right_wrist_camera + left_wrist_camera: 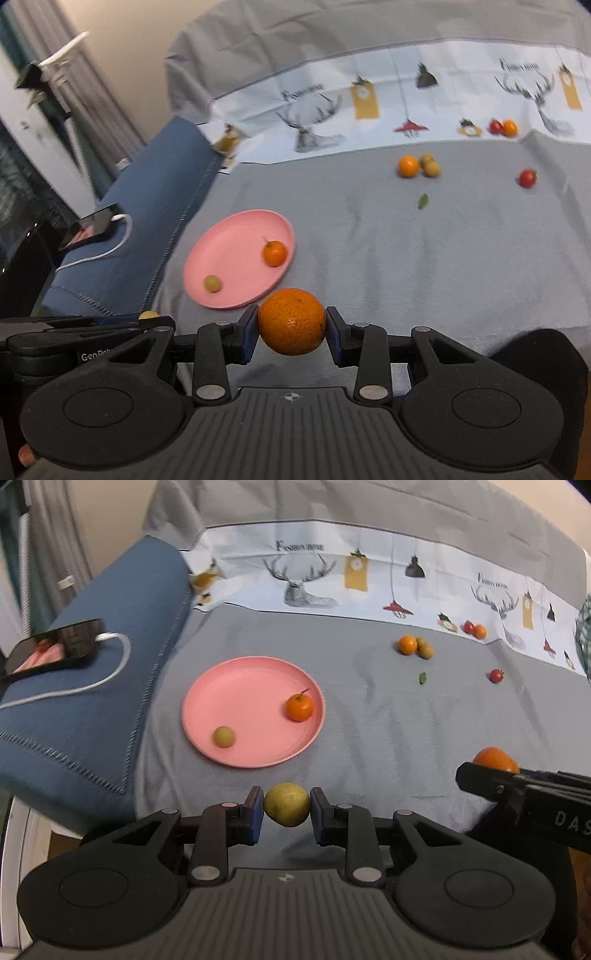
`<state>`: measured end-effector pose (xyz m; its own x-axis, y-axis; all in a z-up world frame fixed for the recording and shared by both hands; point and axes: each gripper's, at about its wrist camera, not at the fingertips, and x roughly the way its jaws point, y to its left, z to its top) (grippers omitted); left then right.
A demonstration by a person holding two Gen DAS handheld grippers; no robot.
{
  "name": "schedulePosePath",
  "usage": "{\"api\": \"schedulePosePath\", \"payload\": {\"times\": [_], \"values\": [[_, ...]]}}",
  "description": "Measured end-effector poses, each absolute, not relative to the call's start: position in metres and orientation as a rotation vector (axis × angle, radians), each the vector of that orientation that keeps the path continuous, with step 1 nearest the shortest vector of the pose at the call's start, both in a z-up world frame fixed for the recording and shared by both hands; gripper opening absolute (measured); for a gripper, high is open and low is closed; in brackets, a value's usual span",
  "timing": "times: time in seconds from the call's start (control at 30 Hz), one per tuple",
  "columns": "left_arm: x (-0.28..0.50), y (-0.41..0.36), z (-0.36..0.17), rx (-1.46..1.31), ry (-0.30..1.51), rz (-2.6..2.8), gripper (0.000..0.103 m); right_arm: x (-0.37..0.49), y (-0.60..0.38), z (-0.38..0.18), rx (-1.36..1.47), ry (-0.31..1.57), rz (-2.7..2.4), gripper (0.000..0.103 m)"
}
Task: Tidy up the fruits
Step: 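Carry both held fruits over the pink plate with both tools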
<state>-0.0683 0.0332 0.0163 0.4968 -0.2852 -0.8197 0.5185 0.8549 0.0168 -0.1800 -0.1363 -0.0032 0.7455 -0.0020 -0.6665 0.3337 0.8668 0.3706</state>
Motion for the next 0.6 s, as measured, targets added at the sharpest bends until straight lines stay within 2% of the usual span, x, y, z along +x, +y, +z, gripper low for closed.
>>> {"api": "schedulePosePath", "payload": {"times": [0.3, 0.6], "values": [[-0.095, 0.083, 0.029, 0.185, 0.906, -0.459, 0.030, -0.199, -0.091, 0.025, 0.381, 0.663, -0.123, 0.039], [-0.109, 0.102, 0.041, 0.148, 0.875, -0.432, 0.030, -0.215, -0.062, 0.038, 0.296, 0.621, -0.098, 0.039]]}}
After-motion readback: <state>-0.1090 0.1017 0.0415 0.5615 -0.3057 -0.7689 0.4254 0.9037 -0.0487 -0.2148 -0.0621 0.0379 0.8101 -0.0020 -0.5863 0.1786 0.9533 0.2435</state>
